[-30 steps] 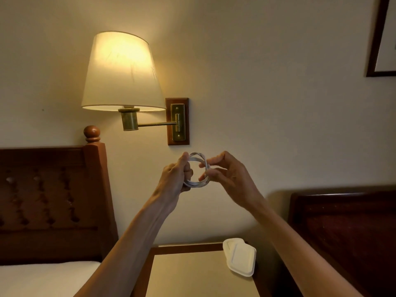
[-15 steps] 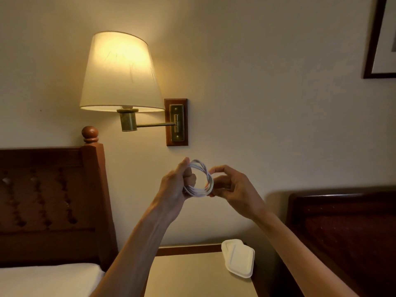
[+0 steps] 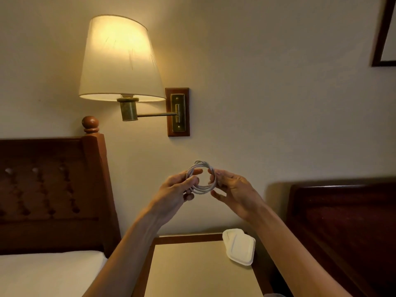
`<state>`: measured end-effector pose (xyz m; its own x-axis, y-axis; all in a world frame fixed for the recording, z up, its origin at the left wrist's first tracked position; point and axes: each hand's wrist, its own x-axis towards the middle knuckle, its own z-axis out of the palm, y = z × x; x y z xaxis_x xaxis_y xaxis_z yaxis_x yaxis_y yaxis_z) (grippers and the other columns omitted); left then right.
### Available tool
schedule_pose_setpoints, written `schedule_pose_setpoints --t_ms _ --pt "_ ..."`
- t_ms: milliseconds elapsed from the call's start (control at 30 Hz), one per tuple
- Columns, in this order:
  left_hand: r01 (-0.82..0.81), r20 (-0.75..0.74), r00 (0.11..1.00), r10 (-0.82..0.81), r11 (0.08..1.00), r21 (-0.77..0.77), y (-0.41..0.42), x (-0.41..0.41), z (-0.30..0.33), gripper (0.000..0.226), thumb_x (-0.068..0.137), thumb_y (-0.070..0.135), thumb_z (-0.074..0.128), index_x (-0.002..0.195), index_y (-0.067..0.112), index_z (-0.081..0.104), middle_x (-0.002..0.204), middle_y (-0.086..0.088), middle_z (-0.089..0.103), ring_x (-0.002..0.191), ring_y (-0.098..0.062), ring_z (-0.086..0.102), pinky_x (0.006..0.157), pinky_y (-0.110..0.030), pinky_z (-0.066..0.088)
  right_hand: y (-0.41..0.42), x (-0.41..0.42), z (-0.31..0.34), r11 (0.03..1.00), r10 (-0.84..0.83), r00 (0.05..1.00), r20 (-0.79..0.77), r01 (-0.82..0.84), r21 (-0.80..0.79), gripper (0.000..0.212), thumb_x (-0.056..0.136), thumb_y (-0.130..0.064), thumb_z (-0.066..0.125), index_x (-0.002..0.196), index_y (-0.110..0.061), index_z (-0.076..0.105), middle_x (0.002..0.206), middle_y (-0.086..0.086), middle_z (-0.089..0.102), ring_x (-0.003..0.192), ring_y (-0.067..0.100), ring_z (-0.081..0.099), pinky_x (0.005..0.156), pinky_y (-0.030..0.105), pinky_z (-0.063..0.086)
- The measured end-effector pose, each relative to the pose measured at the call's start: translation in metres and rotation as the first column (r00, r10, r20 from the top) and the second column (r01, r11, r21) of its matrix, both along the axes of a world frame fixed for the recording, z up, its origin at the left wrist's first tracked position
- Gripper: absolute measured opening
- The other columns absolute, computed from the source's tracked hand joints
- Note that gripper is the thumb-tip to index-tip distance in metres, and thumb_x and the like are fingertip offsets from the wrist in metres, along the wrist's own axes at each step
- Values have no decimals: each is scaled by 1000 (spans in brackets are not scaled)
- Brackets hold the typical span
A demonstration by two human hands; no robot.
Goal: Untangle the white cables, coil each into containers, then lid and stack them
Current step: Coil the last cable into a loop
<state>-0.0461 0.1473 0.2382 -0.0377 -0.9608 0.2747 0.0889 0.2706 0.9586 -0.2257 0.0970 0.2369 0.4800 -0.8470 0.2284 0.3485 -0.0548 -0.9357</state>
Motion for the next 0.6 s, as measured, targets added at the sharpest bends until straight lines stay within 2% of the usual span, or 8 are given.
schedule_pose_setpoints --t_ms 67,167,233,300,400,500,600 --pt "-145 76 986 149 988 -57 -2 -1 -5 23 97 13 55 116 7 65 85 -6 56 70 -14 49 65 -31 45 0 2 1 1000 10 999 42 -10 1 25 99 -19 47 101 -8 70 84 7 65 91 19 63 91 37 49" --pt "-422 236 852 467 880 -217 -6 1 -11 14 88 23 68 97 14 72 73 -6 64 54 -16 58 56 -32 54 -2 5 0 1000 15 995 97 -16 2 25 98 -19 47 102 -6 68 81 8 65 87 19 65 92 40 51" --pt "-431 304 794 527 840 -330 -9 4 -10 11 88 24 68 90 14 72 70 -7 65 51 -16 60 49 -31 54 -5 5 0 1000 20 996 86 -20 -7 28 99 -19 46 108 -2 67 81 8 64 85 19 64 92 41 53" --pt "-416 320 790 522 841 -345 -9 7 -7 10 90 23 66 94 14 69 78 -7 65 60 -14 65 46 -29 54 -5 2 2 1000 25 998 61 -25 -6 31 100 -17 45 115 2 65 81 8 63 85 20 64 92 41 55" --pt "-353 168 907 387 913 -203 -6 13 -5 13 90 19 65 101 12 68 98 -10 65 83 -21 70 51 -33 57 -7 -4 2 999 51 996 73 -52 11 31 101 -15 43 114 -1 67 82 8 61 84 21 62 91 41 55" --pt "-322 70 942 330 941 -99 -2 13 -17 15 90 19 66 101 10 70 98 -11 68 82 -25 71 54 -35 57 -7 -6 -10 998 55 996 67 -56 23 30 102 -15 43 112 -3 68 82 7 61 83 19 62 90 42 55" --pt "-324 97 942 322 946 6 5 13 -52 17 88 24 69 100 14 73 95 -8 72 83 -23 71 56 -36 58 -1 -3 -38 998 26 1000 -8 -26 53 29 99 -15 47 109 1 69 82 7 64 85 20 64 90 42 55"
